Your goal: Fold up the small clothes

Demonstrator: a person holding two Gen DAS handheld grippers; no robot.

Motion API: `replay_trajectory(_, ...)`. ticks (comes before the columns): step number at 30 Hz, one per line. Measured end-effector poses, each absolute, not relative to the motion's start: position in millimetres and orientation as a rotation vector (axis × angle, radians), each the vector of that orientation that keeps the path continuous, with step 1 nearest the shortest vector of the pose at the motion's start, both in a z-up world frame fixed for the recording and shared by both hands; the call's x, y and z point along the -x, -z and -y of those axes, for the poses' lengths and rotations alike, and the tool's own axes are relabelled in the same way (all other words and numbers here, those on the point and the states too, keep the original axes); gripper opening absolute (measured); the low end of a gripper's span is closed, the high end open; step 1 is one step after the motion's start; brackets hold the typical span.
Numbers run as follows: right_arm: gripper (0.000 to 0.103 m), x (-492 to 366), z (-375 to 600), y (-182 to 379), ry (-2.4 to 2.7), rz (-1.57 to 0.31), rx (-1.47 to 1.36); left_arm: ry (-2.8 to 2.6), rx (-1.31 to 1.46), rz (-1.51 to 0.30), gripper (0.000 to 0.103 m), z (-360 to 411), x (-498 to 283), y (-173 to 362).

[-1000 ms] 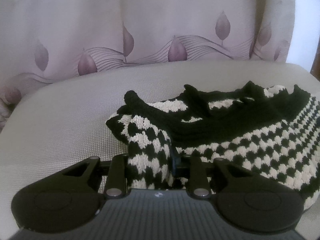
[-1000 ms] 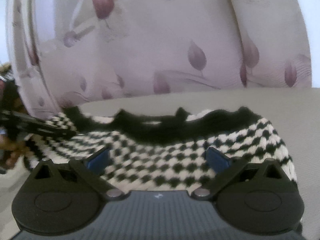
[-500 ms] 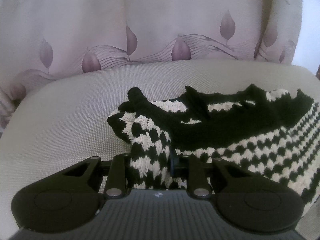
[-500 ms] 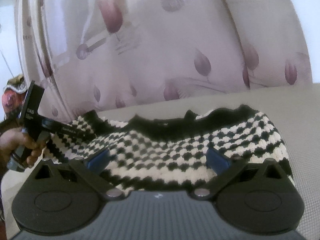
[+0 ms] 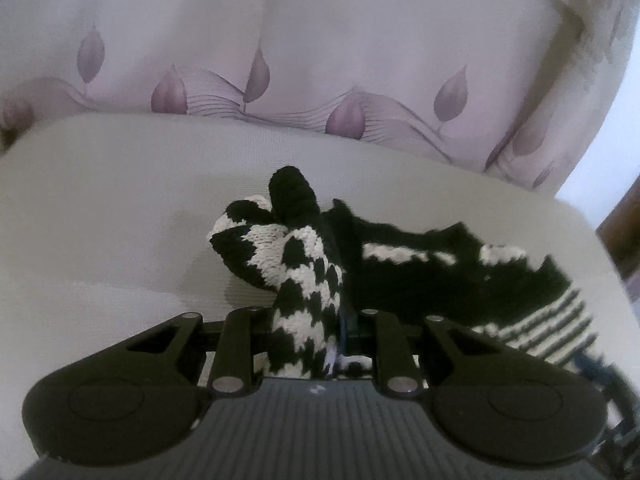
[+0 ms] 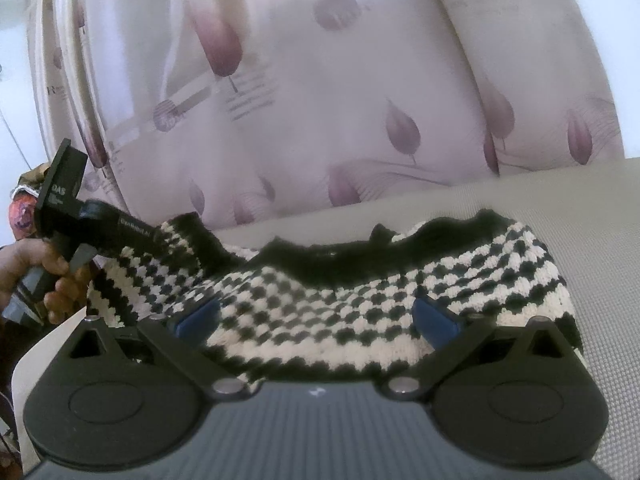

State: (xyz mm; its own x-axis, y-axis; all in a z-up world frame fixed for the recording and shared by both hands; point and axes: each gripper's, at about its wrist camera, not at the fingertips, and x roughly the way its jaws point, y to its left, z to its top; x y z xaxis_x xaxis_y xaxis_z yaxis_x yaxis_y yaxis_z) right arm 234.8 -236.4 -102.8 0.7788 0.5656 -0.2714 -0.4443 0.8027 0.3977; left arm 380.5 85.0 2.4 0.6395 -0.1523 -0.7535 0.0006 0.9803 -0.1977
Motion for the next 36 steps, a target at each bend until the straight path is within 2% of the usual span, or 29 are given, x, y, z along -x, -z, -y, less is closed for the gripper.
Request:
replay_trajectory(16,0.103,-232.4,239.8,103.0,-0.56,-0.384,-0.352,0.161,0.59,-0.839,0.022,-33.6,-357.3,-16.3)
replay_trajectory(23,0.103,-237.9,245.5,102.1,-0.602,-0.404,-0.402,0.265,0.806,-0.802,0.025,-29.5,-348.6,13.6)
replay_trajectory(27,0.103,-246.3,257.8,105.1,-0.628,-0.456,-0.526,0.391,0.958,-0.794,0.026,-36.0,-349.7,36.8)
replay_trajectory(36,0.103,-264.0,262.5,123.9,-0.772,-0.557,-1.003,0.591,1.138,-0.622,0.026,-37.5,-332.3,65.4)
